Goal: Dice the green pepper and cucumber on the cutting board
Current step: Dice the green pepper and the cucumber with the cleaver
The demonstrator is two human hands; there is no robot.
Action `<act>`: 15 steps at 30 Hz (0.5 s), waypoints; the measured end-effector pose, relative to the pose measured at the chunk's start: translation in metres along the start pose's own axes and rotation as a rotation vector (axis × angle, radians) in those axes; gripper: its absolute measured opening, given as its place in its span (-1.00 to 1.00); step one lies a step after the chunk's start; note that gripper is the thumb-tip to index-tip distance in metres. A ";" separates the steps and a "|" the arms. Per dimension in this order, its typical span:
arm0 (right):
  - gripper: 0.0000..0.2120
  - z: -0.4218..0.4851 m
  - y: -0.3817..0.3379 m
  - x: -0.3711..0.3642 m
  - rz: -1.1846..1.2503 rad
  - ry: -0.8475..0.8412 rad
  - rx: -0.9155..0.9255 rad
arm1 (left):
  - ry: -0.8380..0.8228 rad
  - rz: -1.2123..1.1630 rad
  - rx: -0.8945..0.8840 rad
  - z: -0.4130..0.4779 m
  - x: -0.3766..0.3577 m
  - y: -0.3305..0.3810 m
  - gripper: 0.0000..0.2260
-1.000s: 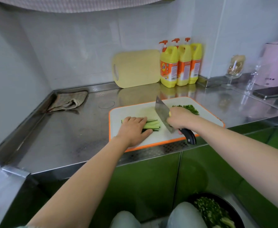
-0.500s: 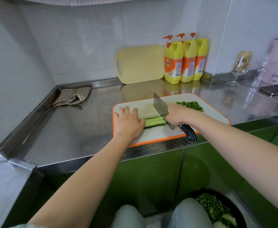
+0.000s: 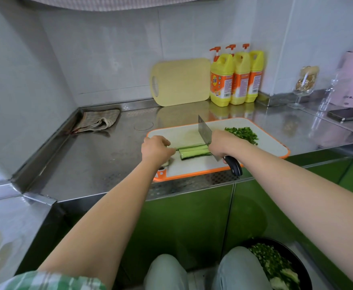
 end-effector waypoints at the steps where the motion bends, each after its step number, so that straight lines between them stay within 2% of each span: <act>1: -0.92 0.000 0.000 0.000 -0.002 0.000 -0.005 | 0.023 0.053 -0.019 0.001 0.003 -0.001 -0.73; 6: -0.92 -0.002 0.001 0.000 0.047 -0.008 -0.017 | 0.035 0.214 -0.086 0.002 0.008 -0.004 -0.66; 10: -0.92 -0.003 0.002 0.000 0.084 0.010 -0.034 | 0.098 0.138 -0.326 -0.012 -0.006 0.029 -0.65; 12: -0.89 -0.002 0.003 0.000 0.121 0.016 -0.037 | 0.055 0.119 -0.443 -0.023 -0.024 0.051 -0.60; 15: -0.81 0.000 0.010 -0.003 0.253 0.004 -0.029 | -0.013 0.225 -0.487 -0.030 -0.055 0.063 -0.56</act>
Point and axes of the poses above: each hand's wrist, its own z-axis towards the middle knuckle, its own x-axis out of the back of the hand, y = z × x, the point moved 7 cm from there along z, towards the middle knuckle, and after that the axes turned 2 degrees about y, right-handed, at the moved point
